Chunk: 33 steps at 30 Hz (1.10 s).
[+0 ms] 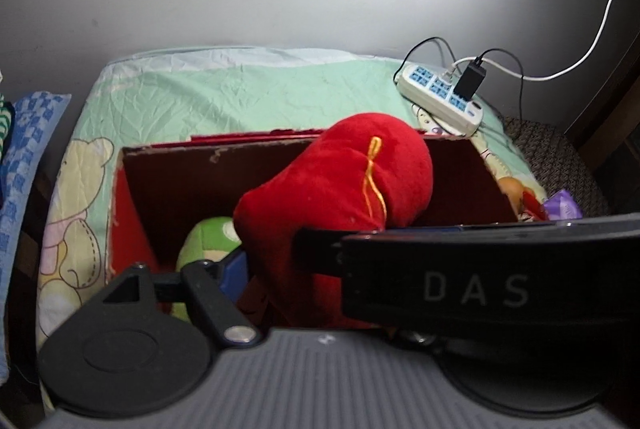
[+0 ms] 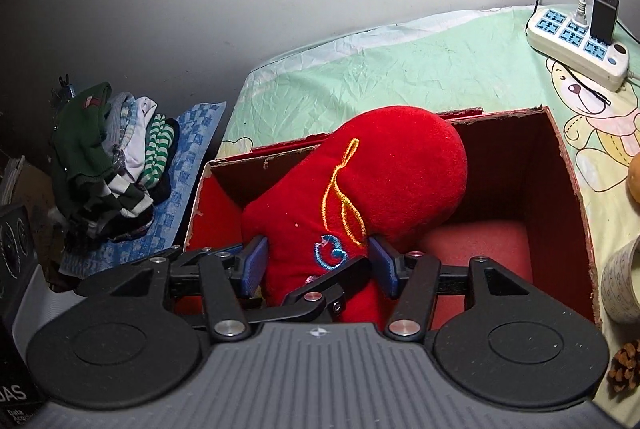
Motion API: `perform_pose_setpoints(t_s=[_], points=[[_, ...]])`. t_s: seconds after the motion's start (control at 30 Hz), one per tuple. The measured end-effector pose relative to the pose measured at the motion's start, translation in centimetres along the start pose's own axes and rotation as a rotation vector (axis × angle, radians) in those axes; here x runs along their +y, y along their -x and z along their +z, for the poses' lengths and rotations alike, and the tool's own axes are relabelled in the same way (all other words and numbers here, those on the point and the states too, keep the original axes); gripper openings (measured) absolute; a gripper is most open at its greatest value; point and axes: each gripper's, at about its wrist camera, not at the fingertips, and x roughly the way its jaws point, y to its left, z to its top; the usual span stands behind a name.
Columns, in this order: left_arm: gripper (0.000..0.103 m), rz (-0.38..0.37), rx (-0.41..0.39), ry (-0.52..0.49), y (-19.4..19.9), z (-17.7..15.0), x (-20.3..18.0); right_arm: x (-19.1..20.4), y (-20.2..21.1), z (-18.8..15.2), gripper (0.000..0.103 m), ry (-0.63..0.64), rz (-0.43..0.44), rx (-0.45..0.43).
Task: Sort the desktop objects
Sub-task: 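Carry the red plush pillow over the red box and lower it inside, then open the right gripper to release the red pillow and withdraw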
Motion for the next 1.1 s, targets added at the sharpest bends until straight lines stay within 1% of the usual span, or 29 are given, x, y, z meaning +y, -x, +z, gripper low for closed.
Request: perform_pose_setpoints(t_s=[0.03, 0.07, 0.1, 0.13, 0.2, 0.23, 0.3, 0.33, 0.4, 0.43, 0.5, 0.53, 0.6, 0.67, 0.7, 0.73, 0.77, 0.8, 0.87, 0.9, 0.97, 1.03, 1.1], points=[[0.069, 0.042, 0.045, -0.020, -1.2, -0.2, 0.0, -0.6, -1.2, 0.0, 0.058, -0.036, 0.011, 0.037], [0.066, 0.058, 0.076, -0.020, -2.2, -0.5, 0.2, -1.3, -2.6, -0.2, 0.054, -0.079, 0.025, 0.082], [0.064, 0.052, 0.096, -0.006, -2.8, -0.8, 0.4, -2.0, -4.1, -0.3, 0.051, -0.123, 0.038, 0.127], [0.064, 0.043, 0.094, 0.011, -3.0, -1.0, 0.7, -2.6, -4.9, -0.6, 0.051, -0.147, 0.049, 0.142], [0.064, 0.026, 0.093, 0.023, -2.9, -1.0, 0.9, -2.8, -4.8, -0.9, 0.053, -0.137, 0.063, 0.134], [0.064, 0.019, 0.106, 0.027, -2.9, -1.0, 0.9, -2.7, -4.7, -0.9, 0.054, -0.125, 0.066, 0.140], [0.063, 0.016, 0.116, 0.022, -2.7, -1.1, 0.6, -2.6, -4.6, -0.7, 0.055, -0.130, 0.055, 0.184], [0.059, 0.026, 0.111, 0.005, -2.6, -1.2, 0.3, -2.5, -4.5, -0.8, 0.055, -0.128, 0.045, 0.190], [0.058, 0.041, 0.124, 0.016, -2.9, -1.1, 0.4, -2.0, -4.3, -1.1, 0.054, -0.113, 0.030, 0.182], [0.055, 0.032, 0.146, 0.048, -3.0, -0.9, 0.6, -2.1, -4.5, -1.1, 0.054, -0.132, 0.030, 0.191], [0.053, 0.015, 0.149, 0.077, -2.0, -0.7, 0.5, -2.1, -4.5, -1.0, 0.054, -0.161, 0.029, 0.203], [0.053, 0.022, 0.131, 0.061, -1.3, -0.6, 0.2, -1.9, -4.0, -1.0, 0.055, -0.157, 0.032, 0.201], [0.052, 0.045, 0.153, 0.050, -1.1, -0.2, -0.1, -1.4, -3.1, -0.8, 0.055, -0.148, 0.038, 0.195], [0.052, 0.059, 0.197, 0.075, -2.2, 0.1, 0.4, -1.3, -2.9, -0.9, 0.054, -0.135, 0.036, 0.185], [0.053, 0.046, 0.205, 0.090, -2.7, -0.1, 0.8, -1.3, -2.9, -1.0, 0.055, -0.128, 0.035, 0.179], [0.057, 0.032, 0.214, 0.105, -3.2, -0.3, 1.2, -1.3, -2.8, -1.1, 0.056, -0.121, 0.034, 0.174], [0.061, 0.019, 0.222, 0.120, -3.6, -0.6, 1.6, -1.2, -2.8, -1.1, 0.059, -0.114, 0.032, 0.169], [0.066, 0.007, 0.229, 0.133, -4.0, -0.8, 1.9, -1.2, -2.7, -1.2, 0.061, -0.107, 0.031, 0.163], [0.074, -0.009, 0.218, 0.134, -3.6, -1.2, 1.9, -1.2, -2.6, -1.3, 0.067, -0.093, 0.029, 0.153], [0.078, -0.015, 0.212, 0.133, -3.4, -1.4, 1.9, -1.2, -2.6, -1.4, 0.068, -0.086, 0.027, 0.147], [0.079, -0.002, 0.187, 0.123, -2.6, -1.5, 1.9, -1.1, -2.5, -1.5, 0.068, -0.072, 0.025, 0.136], [0.078, 0.004, 0.163, 0.121, -1.8, -1.5, 2.1, -1.1, -2.4, -1.7, 0.068, -0.058, 0.022, 0.126], [0.080, -0.025, 0.146, 0.136, -1.0, -1.6, 2.2, -1.0, -2.2, -1.8, 0.068, -0.044, 0.020, 0.115]])
